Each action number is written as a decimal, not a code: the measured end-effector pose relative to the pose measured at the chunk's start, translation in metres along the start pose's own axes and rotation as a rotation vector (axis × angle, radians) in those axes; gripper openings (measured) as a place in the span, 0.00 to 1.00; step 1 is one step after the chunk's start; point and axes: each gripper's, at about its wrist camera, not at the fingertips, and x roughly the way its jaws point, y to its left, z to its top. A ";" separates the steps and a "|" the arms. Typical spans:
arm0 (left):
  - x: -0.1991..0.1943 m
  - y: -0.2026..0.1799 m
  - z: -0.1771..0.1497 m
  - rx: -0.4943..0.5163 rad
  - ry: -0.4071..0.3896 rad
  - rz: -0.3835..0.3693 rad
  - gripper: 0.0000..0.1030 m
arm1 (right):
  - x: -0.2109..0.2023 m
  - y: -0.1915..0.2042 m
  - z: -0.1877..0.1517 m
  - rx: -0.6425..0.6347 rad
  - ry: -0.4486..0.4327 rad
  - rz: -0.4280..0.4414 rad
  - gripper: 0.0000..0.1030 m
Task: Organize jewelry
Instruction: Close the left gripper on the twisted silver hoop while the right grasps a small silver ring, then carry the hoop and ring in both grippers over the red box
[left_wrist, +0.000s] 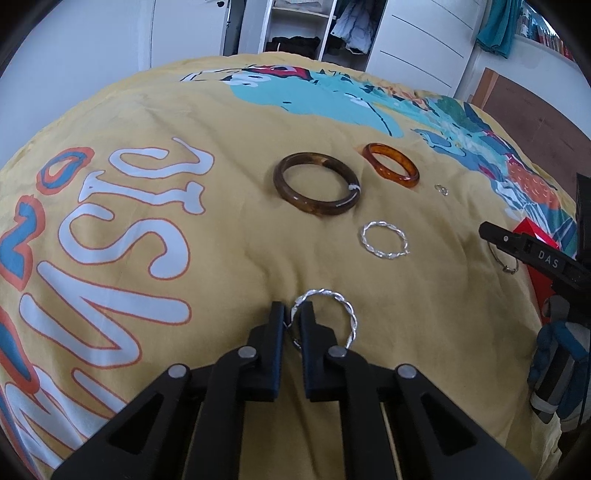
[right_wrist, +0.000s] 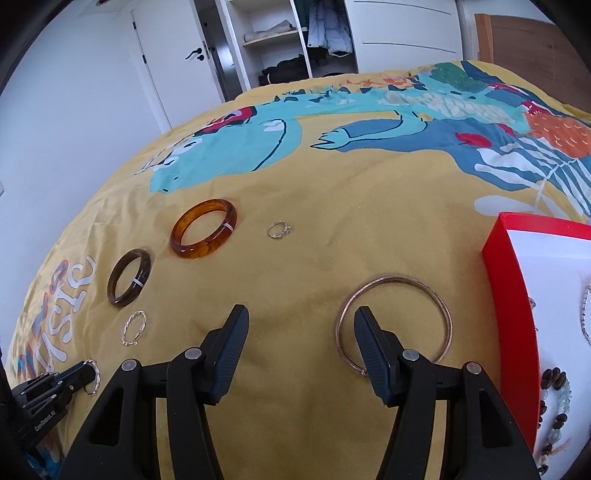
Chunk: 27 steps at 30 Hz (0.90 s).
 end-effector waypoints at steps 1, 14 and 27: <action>0.000 0.001 0.001 -0.006 -0.002 -0.003 0.07 | 0.003 0.002 0.002 -0.005 0.000 0.003 0.58; 0.001 0.010 -0.002 -0.053 -0.020 -0.053 0.07 | 0.068 0.016 0.052 -0.043 0.031 -0.003 0.43; -0.010 0.006 0.003 -0.046 -0.040 -0.052 0.06 | 0.084 0.016 0.059 -0.085 0.052 -0.006 0.20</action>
